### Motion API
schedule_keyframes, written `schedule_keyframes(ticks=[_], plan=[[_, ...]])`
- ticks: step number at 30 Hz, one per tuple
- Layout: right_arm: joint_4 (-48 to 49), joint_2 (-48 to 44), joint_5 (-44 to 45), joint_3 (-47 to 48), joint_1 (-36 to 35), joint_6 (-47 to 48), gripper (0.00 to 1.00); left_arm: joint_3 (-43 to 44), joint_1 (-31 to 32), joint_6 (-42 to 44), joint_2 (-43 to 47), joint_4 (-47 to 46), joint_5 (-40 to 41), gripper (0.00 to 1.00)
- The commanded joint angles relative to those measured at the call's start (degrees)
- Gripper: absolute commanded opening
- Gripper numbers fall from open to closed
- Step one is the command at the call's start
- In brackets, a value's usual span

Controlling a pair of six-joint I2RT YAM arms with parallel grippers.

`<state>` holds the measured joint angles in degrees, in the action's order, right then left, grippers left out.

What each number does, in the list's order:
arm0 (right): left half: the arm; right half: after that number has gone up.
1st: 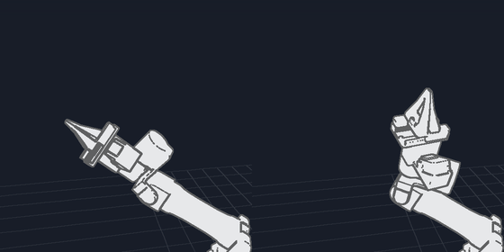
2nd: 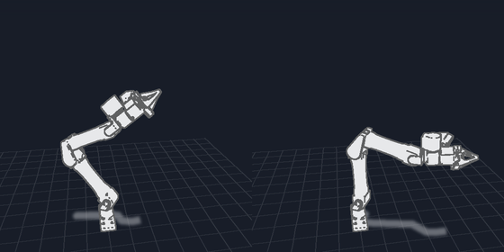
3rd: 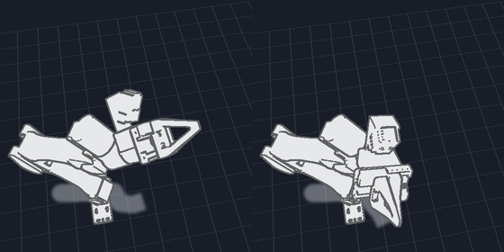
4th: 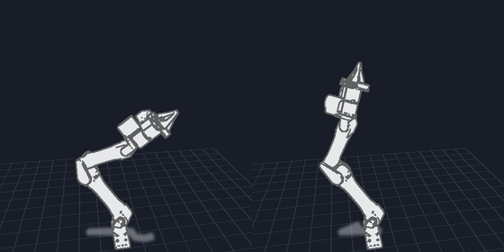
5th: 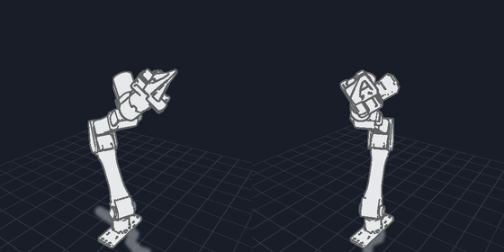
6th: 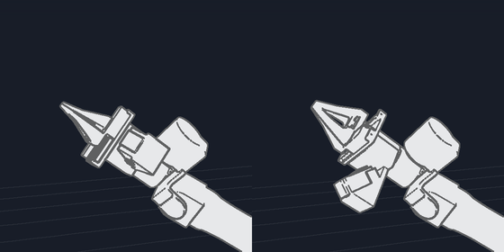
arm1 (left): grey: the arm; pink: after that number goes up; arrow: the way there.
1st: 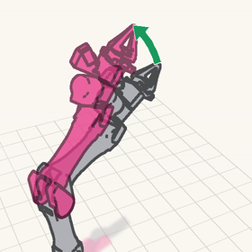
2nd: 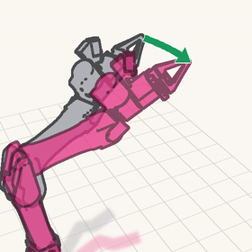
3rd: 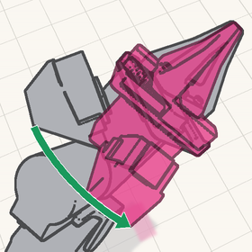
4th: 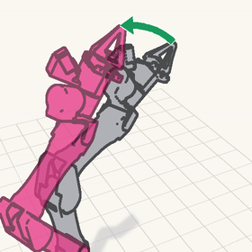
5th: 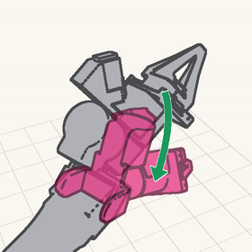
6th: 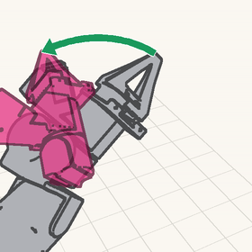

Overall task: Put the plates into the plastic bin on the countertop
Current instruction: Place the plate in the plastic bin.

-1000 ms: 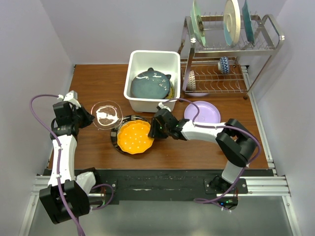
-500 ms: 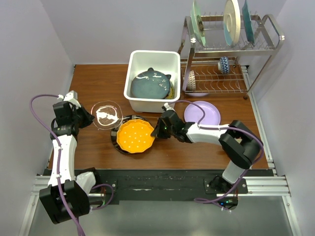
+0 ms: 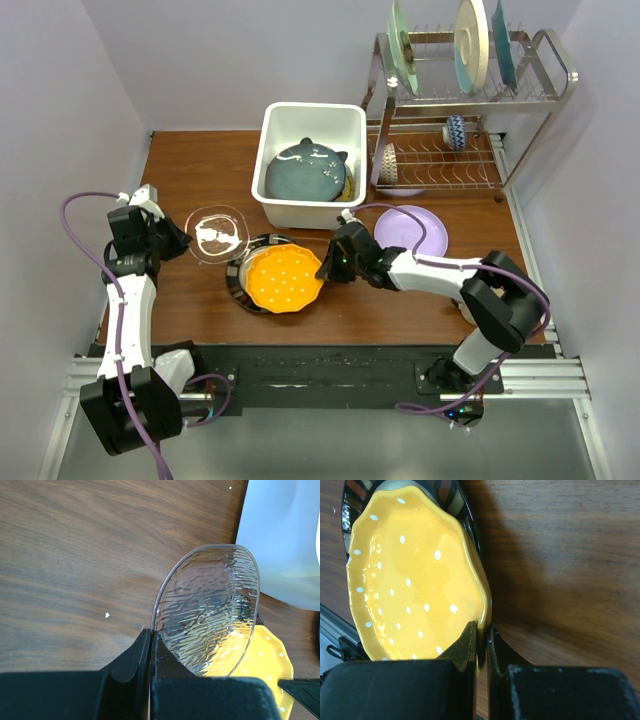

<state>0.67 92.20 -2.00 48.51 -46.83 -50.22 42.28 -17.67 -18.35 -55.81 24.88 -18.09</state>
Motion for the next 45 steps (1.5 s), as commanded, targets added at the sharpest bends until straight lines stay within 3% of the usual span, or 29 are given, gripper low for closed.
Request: schedule_keyframes(ticks=[1,25,45], plan=[[4.7,-5.54,-1.08,1.5,0.33,-1.02,0.0,-0.18,-0.61,0.86,0.44,-2.21,-0.99,0.0],[-0.05,-11.26,-3.01,6.51,0.69,0.91,0.0,-0.18,-0.61,0.86,0.18,-2.3,-1.34,0.0],[1.35,-12.13,-6.52,9.85,0.6,0.21,0.0,-0.18,-0.7,0.86,0.09,-2.3,-1.34,0.0]])
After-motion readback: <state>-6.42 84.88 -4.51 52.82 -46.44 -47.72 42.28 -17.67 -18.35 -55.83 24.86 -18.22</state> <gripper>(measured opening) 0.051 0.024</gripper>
